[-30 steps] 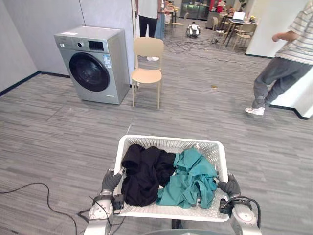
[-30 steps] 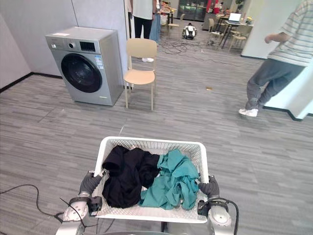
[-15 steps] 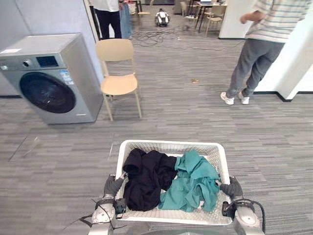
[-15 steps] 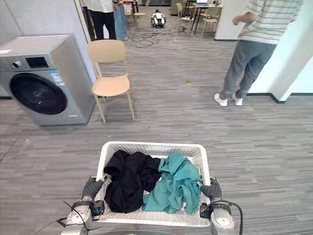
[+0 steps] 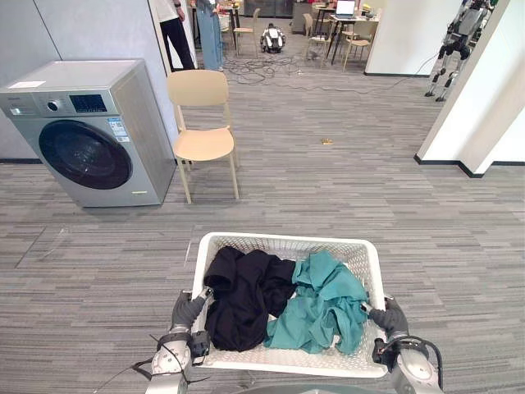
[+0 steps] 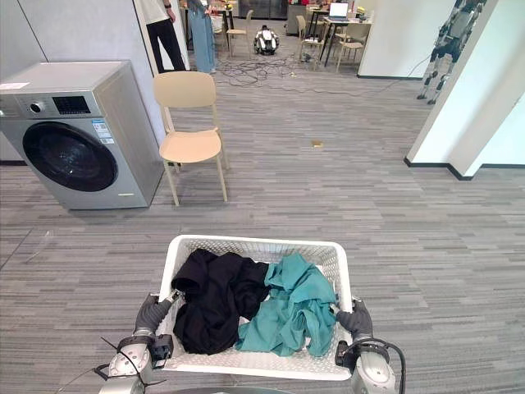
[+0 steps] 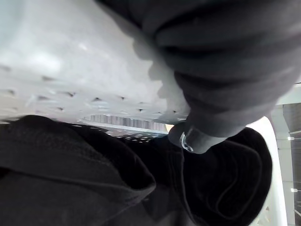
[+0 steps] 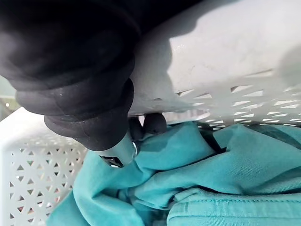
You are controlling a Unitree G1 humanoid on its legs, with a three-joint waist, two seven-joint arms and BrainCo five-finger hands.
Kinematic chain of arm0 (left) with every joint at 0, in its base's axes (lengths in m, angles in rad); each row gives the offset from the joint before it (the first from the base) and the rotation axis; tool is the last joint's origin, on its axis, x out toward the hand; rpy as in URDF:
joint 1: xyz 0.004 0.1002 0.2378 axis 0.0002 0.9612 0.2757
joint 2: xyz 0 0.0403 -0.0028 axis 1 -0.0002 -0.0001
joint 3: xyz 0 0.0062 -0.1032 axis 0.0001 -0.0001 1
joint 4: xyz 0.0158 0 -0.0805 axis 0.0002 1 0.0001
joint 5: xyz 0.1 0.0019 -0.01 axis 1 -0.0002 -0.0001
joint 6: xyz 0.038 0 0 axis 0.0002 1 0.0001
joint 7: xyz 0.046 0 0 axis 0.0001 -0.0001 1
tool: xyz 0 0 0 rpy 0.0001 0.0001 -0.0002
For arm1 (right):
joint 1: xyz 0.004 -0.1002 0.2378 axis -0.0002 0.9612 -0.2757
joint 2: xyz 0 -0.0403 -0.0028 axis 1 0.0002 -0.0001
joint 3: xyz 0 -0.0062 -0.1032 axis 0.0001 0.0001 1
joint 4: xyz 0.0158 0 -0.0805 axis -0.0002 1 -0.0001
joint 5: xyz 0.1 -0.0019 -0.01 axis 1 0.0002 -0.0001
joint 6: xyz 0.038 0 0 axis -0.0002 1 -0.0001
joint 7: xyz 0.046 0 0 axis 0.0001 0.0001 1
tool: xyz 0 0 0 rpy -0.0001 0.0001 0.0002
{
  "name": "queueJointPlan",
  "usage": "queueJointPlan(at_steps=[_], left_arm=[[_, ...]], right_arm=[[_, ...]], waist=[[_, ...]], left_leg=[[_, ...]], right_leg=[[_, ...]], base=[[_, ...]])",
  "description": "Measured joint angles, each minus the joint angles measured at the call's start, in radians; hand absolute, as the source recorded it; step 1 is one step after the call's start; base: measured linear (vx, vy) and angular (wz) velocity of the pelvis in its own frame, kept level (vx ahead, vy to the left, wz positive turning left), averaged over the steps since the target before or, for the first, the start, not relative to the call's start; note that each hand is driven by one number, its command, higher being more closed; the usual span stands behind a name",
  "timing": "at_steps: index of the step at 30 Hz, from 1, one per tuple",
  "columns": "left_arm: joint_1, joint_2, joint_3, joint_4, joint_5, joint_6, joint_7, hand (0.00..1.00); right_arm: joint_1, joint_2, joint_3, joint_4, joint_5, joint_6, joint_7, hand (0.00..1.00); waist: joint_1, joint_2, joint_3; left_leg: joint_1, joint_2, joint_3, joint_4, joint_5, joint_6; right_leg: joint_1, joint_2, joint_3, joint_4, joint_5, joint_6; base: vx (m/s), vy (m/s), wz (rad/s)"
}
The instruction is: Pick up the laundry basket with both hands and put the clothes into the washing machine.
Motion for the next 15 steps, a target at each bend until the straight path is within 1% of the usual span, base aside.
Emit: queueJointPlan(at_steps=[2, 3, 6, 7, 8, 10, 11, 12, 13, 14, 15], left_arm=[[-0.014, 0.010, -0.007, 0.001, -0.017, -0.001, 0.000, 1.00], [-0.028, 0.022, -0.011, 0.006, -0.034, -0.001, 0.000, 1.00], [-0.070, 0.045, -0.008, 0.049, -0.089, -0.008, 0.001, 1.00], [-0.085, 0.046, -0.007, 0.063, -0.091, -0.008, 0.002, 1.00], [-0.094, 0.045, -0.007, 0.072, -0.096, -0.008, 0.003, 1.00], [-0.094, 0.039, -0.007, 0.078, -0.098, -0.008, 0.003, 1.00], [-0.095, 0.035, -0.008, 0.079, -0.098, -0.008, 0.003, 1.00], [-0.097, 0.030, -0.009, 0.081, -0.098, -0.009, 0.003, 1.00], [-0.101, 0.024, -0.009, 0.079, -0.098, -0.009, 0.003, 1.00], [-0.102, 0.024, -0.009, 0.074, -0.098, -0.009, 0.003, 1.00], [-0.101, 0.029, -0.006, 0.070, -0.098, -0.009, 0.003, 1.00]], right_arm=[[-0.037, -0.011, -0.013, 0.067, 0.034, -0.022, 0.008, 1.00], [-0.073, -0.021, -0.015, 0.123, 0.059, -0.028, 0.008, 1.00], [-0.161, -0.034, -0.009, 0.226, 0.089, -0.041, 0.009, 1.00], [-0.183, -0.040, -0.009, 0.251, 0.091, -0.042, 0.009, 1.00], [-0.211, -0.047, -0.009, 0.287, 0.095, -0.043, 0.009, 1.00], [-0.240, -0.054, -0.012, 0.329, 0.095, -0.043, 0.009, 1.00], [-0.244, -0.058, -0.013, 0.337, 0.095, -0.043, 0.009, 1.00], [-0.244, -0.060, -0.014, 0.337, 0.095, -0.044, 0.009, 1.00], [-0.237, -0.059, -0.023, 0.324, 0.095, -0.044, 0.009, 1.00], [-0.228, -0.057, -0.023, 0.309, 0.095, -0.044, 0.009, 1.00], [-0.207, -0.046, -0.023, 0.278, 0.095, -0.043, 0.009, 1.00]], waist=[[-0.001, -0.005, -0.008], [-0.001, -0.008, -0.011], [-0.002, -0.008, -0.012], [-0.003, -0.007, -0.012], [-0.003, -0.003, -0.009], [-0.002, 0.014, 0.002], [-0.003, 0.033, 0.014], [-0.006, 0.050, 0.027], [-0.011, 0.068, 0.050], [-0.018, 0.064, 0.061], [-0.038, 0.039, 0.088]], left_leg=[[-0.006, 0.004, 0.000, -0.011, 0.005, -0.003], [-0.013, 0.007, 0.004, -0.011, 0.007, -0.003], [-0.060, 0.016, 0.014, 0.020, 0.003, 0.005], [-0.078, 0.017, 0.014, 0.037, -0.005, 0.009], [-0.098, 0.016, 0.013, 0.068, -0.026, 0.013], [-0.109, 0.015, 0.007, 0.127, -0.068, 0.022], [-0.108, 0.013, -0.011, 0.157, -0.092, 0.028], [-0.108, 0.010, -0.021, 0.168, -0.106, 0.037], [-0.099, 0.003, -0.044, 0.182, -0.128, 0.045], [-0.092, -0.015, -0.056, 0.186, -0.138, 0.056], [-0.056, -0.064, -0.080, 0.186, -0.146, 0.070]], right_leg=[[-0.001, 0.003, -0.003, -0.024, 0.005, -0.003], [-0.005, 0.006, 0.000, -0.040, 0.017, -0.010], [-0.023, 0.012, 0.014, -0.083, 0.047, -0.009], [-0.031, 0.012, 0.017, -0.090, 0.054, -0.005], [-0.033, 0.011, 0.020, -0.088, 0.055, -0.004], [-0.035, 0.013, 0.012, -0.055, 0.051, 0.002], [-0.047, 0.014, 0.001, 0.008, 0.033, 0.027], [-0.080, 0.015, -0.016, 0.114, 0.010, 0.057], [-0.171, 0.006, -0.040, 0.343, -0.010, 0.082], [-0.232, -0.011, -0.053, 0.487, -0.005, 0.075], [-0.327, -0.066, -0.079, 0.728, 0.060, -0.025]], base=[[0.10, -0.044, -0.04], [0.09, -0.032, -0.12], [0.09, -0.027, -0.20], [0.10, -0.011, -0.15], [0.13, 0.017, -0.15], [0.10, 0.032, -0.07], [0.04, 0.055, 0.10], [0.00, 0.087, 0.32], [-0.04, 0.085, 0.45], [-0.05, 0.103, 0.87], [0.07, 0.089, 1.09]])
